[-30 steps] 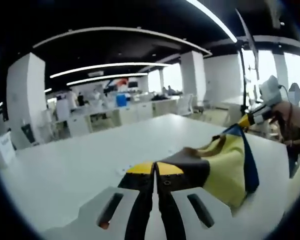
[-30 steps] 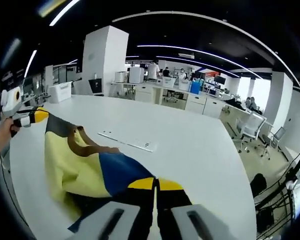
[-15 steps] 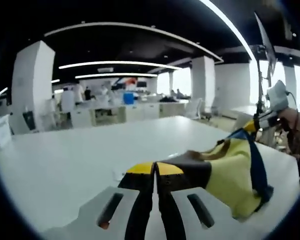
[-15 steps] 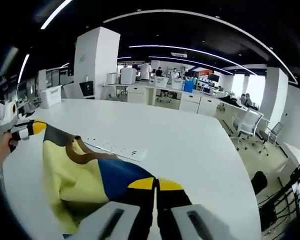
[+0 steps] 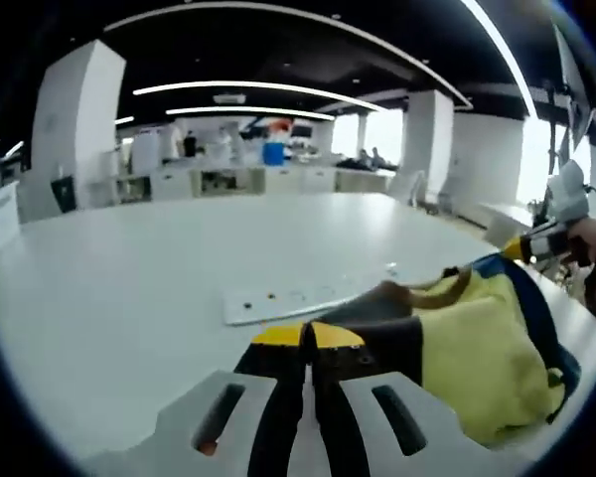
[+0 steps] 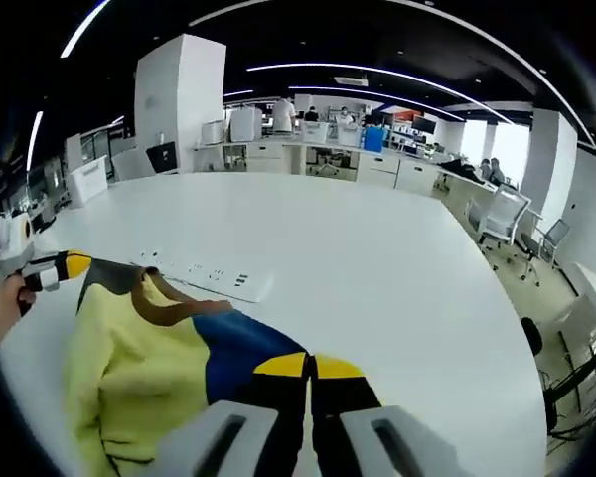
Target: Fold the garment on the visible template until the final outline fits inside the template.
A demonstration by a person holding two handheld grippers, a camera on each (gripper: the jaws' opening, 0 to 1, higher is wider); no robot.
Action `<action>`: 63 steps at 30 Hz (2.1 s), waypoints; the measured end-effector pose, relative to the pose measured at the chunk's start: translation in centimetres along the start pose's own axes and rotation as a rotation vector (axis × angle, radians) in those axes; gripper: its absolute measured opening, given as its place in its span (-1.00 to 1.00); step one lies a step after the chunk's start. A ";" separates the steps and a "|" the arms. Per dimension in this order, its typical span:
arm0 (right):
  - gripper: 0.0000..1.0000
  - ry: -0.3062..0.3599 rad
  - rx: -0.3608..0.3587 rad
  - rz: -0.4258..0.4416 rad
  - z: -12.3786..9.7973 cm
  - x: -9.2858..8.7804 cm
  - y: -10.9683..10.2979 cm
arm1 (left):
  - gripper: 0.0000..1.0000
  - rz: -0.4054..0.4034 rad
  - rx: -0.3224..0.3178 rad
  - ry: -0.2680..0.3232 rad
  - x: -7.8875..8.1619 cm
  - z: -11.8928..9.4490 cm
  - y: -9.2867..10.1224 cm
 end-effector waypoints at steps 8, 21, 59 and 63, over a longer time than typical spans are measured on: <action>-1.00 -0.066 0.003 0.016 3.0 -2.0 0.3 | -1.00 -0.009 0.022 -0.090 -2.6 2.2 -0.1; -1.00 -0.092 0.003 0.042 3.8 -2.6 0.6 | -1.00 0.023 0.035 -0.133 -3.2 2.8 -0.2; 0.13 -0.065 0.202 0.067 -6.4 -2.0 -5.7 | -0.01 0.070 -0.043 -0.098 -2.6 -5.9 3.7; 0.11 -0.076 0.225 0.045 -7.4 -3.1 -6.7 | -0.03 0.057 -0.043 -0.120 -3.7 -6.3 4.1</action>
Point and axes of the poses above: the point that each gripper's makers call its tool centre point, and the gripper's own axes: z roughly forward along the fingers, y roughly to its right, x roughly out of its top, the point moved 3 cm from there along -z, roughly backward along the fingers, and after that the axes turned 3 degrees about -y, right-handed, at the moved point
